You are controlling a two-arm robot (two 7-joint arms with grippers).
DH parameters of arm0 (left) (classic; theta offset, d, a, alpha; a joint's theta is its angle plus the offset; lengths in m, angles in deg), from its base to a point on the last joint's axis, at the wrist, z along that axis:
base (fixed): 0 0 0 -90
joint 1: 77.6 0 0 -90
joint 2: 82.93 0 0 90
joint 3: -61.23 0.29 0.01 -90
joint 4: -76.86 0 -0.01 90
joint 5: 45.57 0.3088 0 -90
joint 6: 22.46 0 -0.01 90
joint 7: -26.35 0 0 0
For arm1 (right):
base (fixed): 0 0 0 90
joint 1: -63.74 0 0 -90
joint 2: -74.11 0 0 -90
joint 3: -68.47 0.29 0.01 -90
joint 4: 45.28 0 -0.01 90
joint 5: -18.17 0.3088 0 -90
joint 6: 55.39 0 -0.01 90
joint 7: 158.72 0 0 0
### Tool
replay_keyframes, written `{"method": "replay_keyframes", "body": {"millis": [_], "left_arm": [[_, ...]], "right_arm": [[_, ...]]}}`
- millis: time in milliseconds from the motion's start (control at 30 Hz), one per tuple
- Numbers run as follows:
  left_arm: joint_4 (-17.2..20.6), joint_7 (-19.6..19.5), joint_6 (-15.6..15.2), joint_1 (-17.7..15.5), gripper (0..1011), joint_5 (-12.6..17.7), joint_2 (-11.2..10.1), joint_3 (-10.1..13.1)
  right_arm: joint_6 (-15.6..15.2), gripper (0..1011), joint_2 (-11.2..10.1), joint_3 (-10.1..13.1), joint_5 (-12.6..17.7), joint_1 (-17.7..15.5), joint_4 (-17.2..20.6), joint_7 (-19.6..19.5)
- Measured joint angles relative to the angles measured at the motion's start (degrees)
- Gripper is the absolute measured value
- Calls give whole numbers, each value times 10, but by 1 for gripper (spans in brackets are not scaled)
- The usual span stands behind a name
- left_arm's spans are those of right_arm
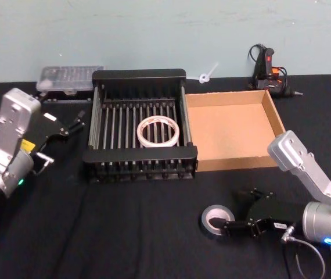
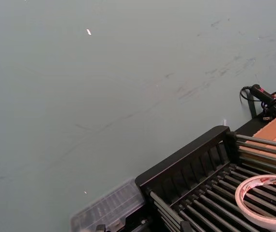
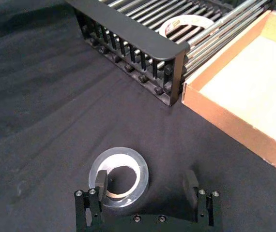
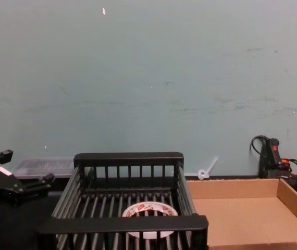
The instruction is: Pick up the white tape and place it into the black box , Pick up the silver tape and place it into the brown box.
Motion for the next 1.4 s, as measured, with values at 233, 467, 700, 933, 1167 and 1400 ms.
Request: {"method": "replay_keyframes", "body": {"millis": [233,467,700,933,1167,1400], "left_arm": [[0,0,0,0,1001,0,0,0],[0,0,0,0,1001,0,0,0],[0,0,0,0,1001,0,0,0],[0,0,0,0,1001,0,0,0],[0,0,0,0,1001,0,0,0],[0,0,0,0,1001,0,0,0]], "right_arm": [[-6,1002,3,-8,4,10,-12,3],[-6,1002,7,-15,7,19,-23,3],[-5,1002,11,-21,7,28,-31,3],[-6,1002,11,-25,6,32,-34,3],[-5,1002,12,-25,7,33,-35,1],[-5,1002,12,-25,6,33,-35,1]]}}
